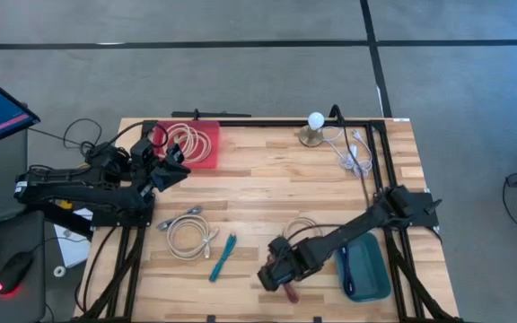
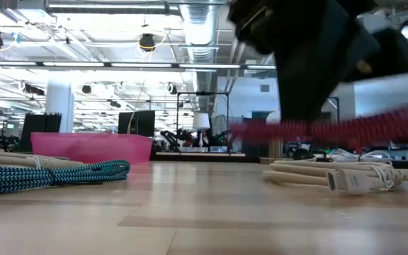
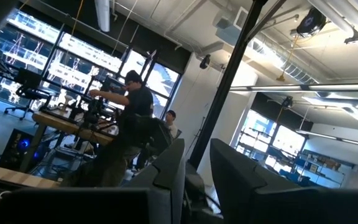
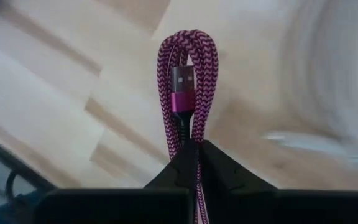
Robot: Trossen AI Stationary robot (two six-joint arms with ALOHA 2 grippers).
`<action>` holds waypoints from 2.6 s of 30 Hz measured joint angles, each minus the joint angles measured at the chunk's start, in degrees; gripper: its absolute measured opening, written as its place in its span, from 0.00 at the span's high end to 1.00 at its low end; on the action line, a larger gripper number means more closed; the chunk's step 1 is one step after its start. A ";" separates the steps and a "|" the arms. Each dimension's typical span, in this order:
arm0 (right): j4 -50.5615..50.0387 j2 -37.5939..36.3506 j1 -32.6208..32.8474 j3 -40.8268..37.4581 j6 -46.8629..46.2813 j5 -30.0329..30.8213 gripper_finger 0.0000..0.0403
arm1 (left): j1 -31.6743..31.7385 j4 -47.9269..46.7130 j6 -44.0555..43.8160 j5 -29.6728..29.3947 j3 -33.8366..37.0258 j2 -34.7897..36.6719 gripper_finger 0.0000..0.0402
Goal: Pick & Place USB Port
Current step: Put the red charger cable into the blue bin, then put the brown USB cable into the red bin
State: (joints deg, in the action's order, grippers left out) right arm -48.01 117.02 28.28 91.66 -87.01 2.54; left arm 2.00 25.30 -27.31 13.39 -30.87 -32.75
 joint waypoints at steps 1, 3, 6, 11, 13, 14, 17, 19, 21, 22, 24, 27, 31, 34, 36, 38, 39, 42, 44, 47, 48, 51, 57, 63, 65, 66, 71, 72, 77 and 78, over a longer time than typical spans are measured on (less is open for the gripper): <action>-1.62 -1.26 -0.13 0.00 0.01 0.82 1.00 | 0.00 0.00 0.00 0.00 0.00 0.02 0.81; -3.70 -3.98 -0.33 0.00 0.03 2.17 1.00 | 0.00 -0.02 0.01 0.01 0.00 0.00 0.81; -7.19 -8.47 -0.33 0.04 -0.52 4.25 1.00 | 0.00 -0.01 0.01 0.00 0.00 0.02 0.81; -17.13 -14.91 0.75 0.04 -4.97 6.58 1.00 | 0.00 -0.04 0.02 0.00 0.00 0.00 0.81; -21.88 -17.30 1.72 0.04 -7.30 6.68 1.00 | 0.00 -0.02 0.02 0.00 0.00 0.02 0.81; -24.17 -18.35 2.43 0.04 -8.62 6.55 1.00 | 0.00 -0.04 0.02 0.00 0.00 0.01 0.81; -29.95 -20.71 4.79 0.04 -12.38 5.55 1.00 | 0.00 -0.04 0.02 0.00 0.00 0.02 0.81; -32.85 -21.88 6.58 0.04 -14.81 4.83 1.00 | 0.00 -0.15 0.02 0.00 0.00 0.02 0.81; -34.53 -22.46 8.17 0.09 -16.88 3.86 1.00 | -0.01 -0.18 0.02 0.00 0.00 0.00 0.81; -35.58 -22.52 8.95 0.11 -17.90 3.02 1.00 | 0.00 -0.22 0.02 0.00 0.00 0.00 0.81; -38.54 -22.52 10.36 0.11 -19.74 1.36 1.00 | 0.00 -0.22 0.02 0.00 0.00 0.01 0.81; -41.49 -22.20 12.19 -0.38 -22.26 -1.22 1.00 | 0.00 -0.24 0.06 0.00 0.00 0.00 0.81; -40.29 -22.15 14.40 -2.21 -24.28 -2.01 1.00 | 0.00 -0.26 1.54 -0.02 0.00 0.00 0.81; -37.97 -22.13 15.74 -4.42 -25.17 -2.17 1.00 | 0.00 -0.26 1.92 -0.02 0.00 0.00 0.81; -36.48 -22.15 16.11 -6.63 -25.80 -3.39 1.00 | 0.00 -0.26 1.96 -0.02 0.00 0.00 0.81; -34.08 -22.15 16.30 -9.23 -26.42 -4.52 1.00 | -0.01 -0.26 1.96 -0.02 0.00 0.01 0.81; -33.14 -22.15 16.32 -10.59 -26.46 -4.77 1.00 | 0.00 -0.26 1.96 -0.02 0.00 0.02 0.81; -29.87 -22.15 16.28 -14.56 -26.87 -5.35 1.00 | 0.00 -0.28 1.95 -0.02 0.00 0.02 0.81; -28.59 -22.15 16.28 -16.81 -26.87 -5.37 1.00 | -0.01 -0.28 1.97 -0.02 0.00 0.01 0.81; -27.31 -22.14 16.23 -19.80 -26.99 -5.85 1.00 | 0.00 -0.28 1.91 -0.02 0.00 0.00 0.81; -27.00 -22.15 16.21 -20.71 -27.30 -6.56 1.00 | 0.00 -0.28 1.84 -0.02 0.00 0.02 0.81; -24.79 -22.17 16.21 -23.45 -28.13 -8.82 1.00 | 0.00 -0.30 1.77 -0.02 0.00 0.01 0.81; -23.48 -22.19 16.15 -25.37 -28.36 -9.76 1.00 | -0.01 -0.34 1.77 -0.02 0.00 0.02 0.81; -24.31 -22.19 14.94 -25.40 -27.72 -10.73 0.95 | 0.00 -0.37 1.77 -0.02 0.00 0.02 0.81; -24.71 -22.19 14.47 -25.40 -27.70 -11.12 0.92 | 0.00 -0.37 1.77 -0.02 0.00 0.00 0.81; -24.59 -22.19 14.15 -25.40 -27.59 -11.08 0.90 | 0.00 -0.39 1.75 -0.02 0.00 0.00 0.81; -25.09 -22.19 13.11 -25.33 -25.21 -11.05 0.80 | 0.00 -0.39 1.76 -0.02 0.00 0.00 0.81; -25.17 -22.19 12.92 -25.14 -24.28 -11.02 0.79 | 0.00 -0.39 1.77 -0.02 0.00 0.01 0.81; -25.11 -22.19 11.44 -21.64 -18.94 -10.98 0.76 | 0.00 -0.39 1.75 -0.02 0.00 0.02 0.81; -25.07 -22.19 11.06 -20.47 -17.54 -10.67 0.76 | 0.00 -0.39 1.75 -0.02 0.00 0.00 0.81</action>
State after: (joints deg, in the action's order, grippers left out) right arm -73.08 94.83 39.34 71.19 -104.56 -8.13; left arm 2.00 24.91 -25.56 13.37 -30.87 -32.75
